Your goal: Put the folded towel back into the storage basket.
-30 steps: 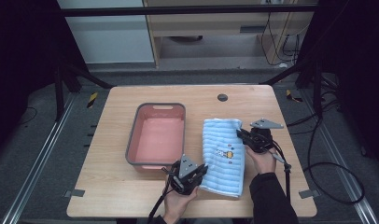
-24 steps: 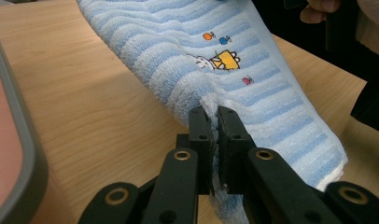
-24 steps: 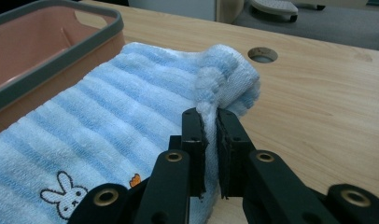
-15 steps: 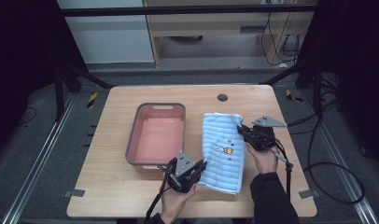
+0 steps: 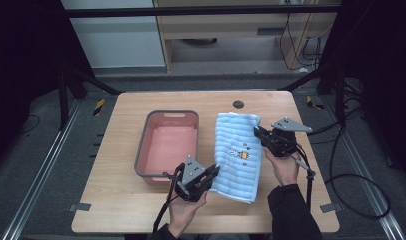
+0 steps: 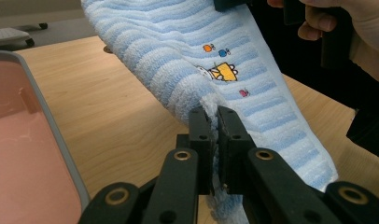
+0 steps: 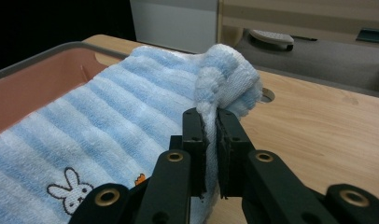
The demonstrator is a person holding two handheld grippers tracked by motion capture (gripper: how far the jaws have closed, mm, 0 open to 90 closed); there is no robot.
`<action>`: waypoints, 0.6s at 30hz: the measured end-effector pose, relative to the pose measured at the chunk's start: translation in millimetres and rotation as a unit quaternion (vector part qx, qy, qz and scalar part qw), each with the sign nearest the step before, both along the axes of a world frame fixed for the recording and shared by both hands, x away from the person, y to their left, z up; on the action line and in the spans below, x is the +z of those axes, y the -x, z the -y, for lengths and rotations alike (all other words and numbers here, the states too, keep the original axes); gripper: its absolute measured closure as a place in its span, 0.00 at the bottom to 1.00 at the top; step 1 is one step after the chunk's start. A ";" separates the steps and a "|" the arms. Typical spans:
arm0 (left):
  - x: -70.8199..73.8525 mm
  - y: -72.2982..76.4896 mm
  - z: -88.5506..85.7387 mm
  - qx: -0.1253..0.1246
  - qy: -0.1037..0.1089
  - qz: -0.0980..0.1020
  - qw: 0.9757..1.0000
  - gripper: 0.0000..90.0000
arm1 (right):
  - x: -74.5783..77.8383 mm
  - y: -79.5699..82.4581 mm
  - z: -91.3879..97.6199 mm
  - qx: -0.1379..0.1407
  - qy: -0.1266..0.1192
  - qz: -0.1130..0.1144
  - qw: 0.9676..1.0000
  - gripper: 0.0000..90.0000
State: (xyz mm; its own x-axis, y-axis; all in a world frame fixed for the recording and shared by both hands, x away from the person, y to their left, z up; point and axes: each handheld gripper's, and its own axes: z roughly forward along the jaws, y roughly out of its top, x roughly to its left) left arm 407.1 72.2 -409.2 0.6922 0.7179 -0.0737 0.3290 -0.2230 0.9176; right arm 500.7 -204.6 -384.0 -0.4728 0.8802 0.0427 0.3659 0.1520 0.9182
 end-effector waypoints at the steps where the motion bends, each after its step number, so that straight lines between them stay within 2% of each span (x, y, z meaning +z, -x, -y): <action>1: 1.5 -0.1 -0.4 0.000 -0.001 0.001 1.000 0.95 | 1.7 0.1 -0.6 0.000 0.000 0.002 1.000 0.93; 7: 11.6 -2.3 -6.1 0.001 0.003 0.006 1.000 0.95 | 15.6 -1.3 -6.4 0.003 -0.004 0.014 1.000 0.93; 18: 30.6 -2.7 -19.3 0.014 0.001 0.032 0.999 0.95 | 39.8 -2.4 -19.7 0.010 -0.011 0.037 0.999 0.93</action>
